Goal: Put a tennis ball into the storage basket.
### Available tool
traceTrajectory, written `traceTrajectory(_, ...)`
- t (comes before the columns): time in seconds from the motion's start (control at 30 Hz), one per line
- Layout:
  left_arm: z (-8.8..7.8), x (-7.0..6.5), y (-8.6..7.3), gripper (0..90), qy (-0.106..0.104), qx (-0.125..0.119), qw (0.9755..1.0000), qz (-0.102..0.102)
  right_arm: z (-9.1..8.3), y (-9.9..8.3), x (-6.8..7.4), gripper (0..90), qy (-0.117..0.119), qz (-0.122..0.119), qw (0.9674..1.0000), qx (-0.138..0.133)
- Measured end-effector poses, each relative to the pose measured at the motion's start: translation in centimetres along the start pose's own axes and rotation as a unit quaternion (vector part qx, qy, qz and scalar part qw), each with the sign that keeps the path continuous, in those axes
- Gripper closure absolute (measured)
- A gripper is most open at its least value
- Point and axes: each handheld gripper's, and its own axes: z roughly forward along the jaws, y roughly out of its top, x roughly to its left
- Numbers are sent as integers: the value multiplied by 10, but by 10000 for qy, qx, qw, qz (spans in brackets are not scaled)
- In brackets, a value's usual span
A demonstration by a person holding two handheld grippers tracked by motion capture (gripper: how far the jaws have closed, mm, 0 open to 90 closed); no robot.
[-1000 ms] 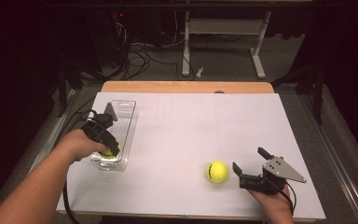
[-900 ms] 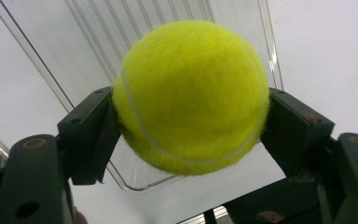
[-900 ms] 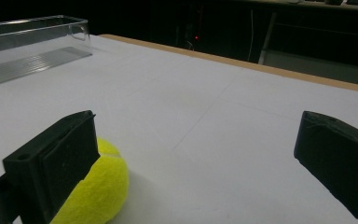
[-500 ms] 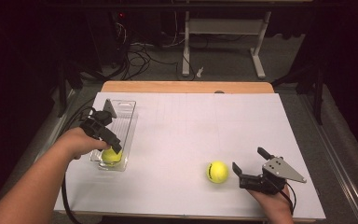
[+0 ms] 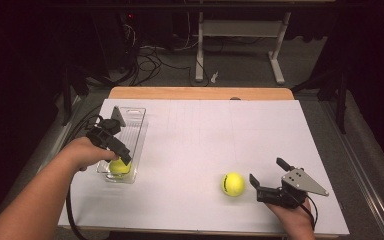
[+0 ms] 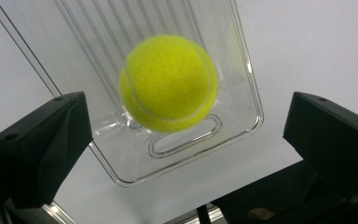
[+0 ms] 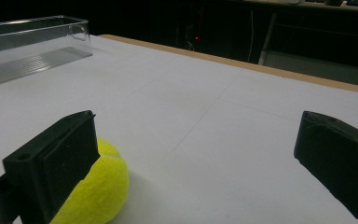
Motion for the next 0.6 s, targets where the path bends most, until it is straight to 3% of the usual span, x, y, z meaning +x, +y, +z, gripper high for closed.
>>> traceTrajectory(0.2, -1, 0, 0, 6, -5, -54, 10000, -19, 0, 0, 0, 4, 5, 6, 10000, 12)
traceTrajectory(0.6, -6, -12, -2, 7, -39, -38, 9998, 182, 0, -1, -1, 4, -11, 44, 10000, 23)
